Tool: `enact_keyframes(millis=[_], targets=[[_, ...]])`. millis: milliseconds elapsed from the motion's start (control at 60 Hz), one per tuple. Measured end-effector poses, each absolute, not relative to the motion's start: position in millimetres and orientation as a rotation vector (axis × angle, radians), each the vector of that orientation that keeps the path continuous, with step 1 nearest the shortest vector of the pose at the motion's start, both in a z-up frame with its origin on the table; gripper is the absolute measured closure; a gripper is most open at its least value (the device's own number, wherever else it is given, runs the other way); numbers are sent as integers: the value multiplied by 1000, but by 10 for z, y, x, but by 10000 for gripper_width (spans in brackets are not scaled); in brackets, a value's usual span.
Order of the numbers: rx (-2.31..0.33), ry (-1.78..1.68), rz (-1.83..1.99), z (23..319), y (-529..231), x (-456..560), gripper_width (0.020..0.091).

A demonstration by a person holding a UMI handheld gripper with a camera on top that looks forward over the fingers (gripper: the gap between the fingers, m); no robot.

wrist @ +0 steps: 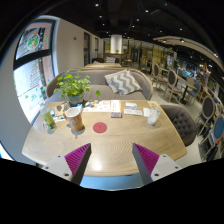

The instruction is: Pour water

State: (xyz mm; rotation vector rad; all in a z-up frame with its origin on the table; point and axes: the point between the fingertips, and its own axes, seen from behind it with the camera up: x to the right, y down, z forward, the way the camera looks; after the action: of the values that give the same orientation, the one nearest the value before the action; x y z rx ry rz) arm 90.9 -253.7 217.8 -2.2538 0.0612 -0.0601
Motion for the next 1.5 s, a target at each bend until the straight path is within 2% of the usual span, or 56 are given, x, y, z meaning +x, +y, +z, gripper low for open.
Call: enact_keyframes(millis=[117, 317, 650, 900, 1233, 1350, 1417, 1467, 1500], targets=[[-2264, 54, -56, 2116, -2581, 762, 257], [-2307, 29, -12, 1822, -2653, 116, 257], [-2268, -92, 104, 1484, -2400, -1728, 256], [-2138, -116, 175, 1360, -1426, -2798, 250], [-2023, -7, 145, 996, 53, -3112, 259], [-2024, -7, 116, 805, 294, -3128, 322], [-2020, -14, 121, 756, 357, -3160, 424], [-2012, -5, 94, 730, 394, -3102, 551], [-2003, -7, 83, 750, 392, -3095, 567]])
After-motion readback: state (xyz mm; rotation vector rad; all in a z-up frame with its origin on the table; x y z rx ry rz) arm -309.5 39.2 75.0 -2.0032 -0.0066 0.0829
